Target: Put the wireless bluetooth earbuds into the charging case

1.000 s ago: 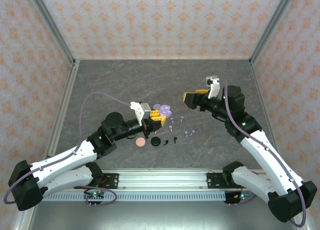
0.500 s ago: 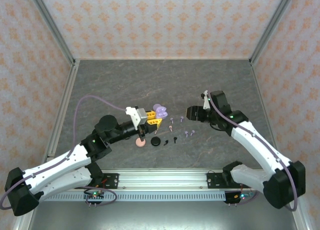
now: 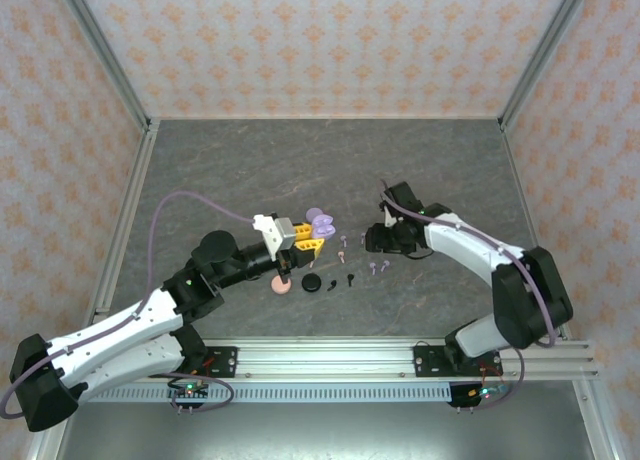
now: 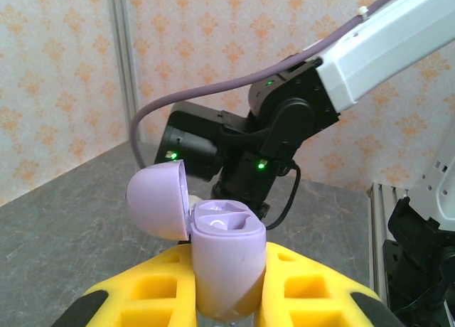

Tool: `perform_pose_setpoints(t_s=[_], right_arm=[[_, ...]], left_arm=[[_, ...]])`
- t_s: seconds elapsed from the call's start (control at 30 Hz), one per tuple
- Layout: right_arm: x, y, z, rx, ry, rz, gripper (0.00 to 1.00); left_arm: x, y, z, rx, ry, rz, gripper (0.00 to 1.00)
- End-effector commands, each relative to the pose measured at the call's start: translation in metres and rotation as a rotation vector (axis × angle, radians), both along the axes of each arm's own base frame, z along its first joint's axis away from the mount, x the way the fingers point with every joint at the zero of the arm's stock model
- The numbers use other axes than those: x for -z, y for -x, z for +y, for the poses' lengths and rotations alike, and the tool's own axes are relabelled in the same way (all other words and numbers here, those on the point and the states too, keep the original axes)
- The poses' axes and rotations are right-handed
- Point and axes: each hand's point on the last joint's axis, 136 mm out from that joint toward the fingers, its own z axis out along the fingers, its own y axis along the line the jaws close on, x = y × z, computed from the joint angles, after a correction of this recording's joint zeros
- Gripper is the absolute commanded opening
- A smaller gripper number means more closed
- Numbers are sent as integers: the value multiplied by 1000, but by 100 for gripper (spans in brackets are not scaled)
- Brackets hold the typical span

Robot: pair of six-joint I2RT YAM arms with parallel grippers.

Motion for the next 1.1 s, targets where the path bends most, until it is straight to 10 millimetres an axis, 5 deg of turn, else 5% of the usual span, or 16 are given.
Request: perform_pose_setpoints(t_s=[0.0, 0.57, 1.07], right_arm=[[-5, -24, 7, 2, 23, -63, 51], [33, -57, 32, -21, 35, -11, 40], [43, -48, 39, -29, 7, 25, 21]], left_arm=[[-1, -2, -1, -11, 12, -2, 0], [-1, -4, -4, -9, 17, 13, 0], [2, -5, -4, -10, 7, 16, 0]])
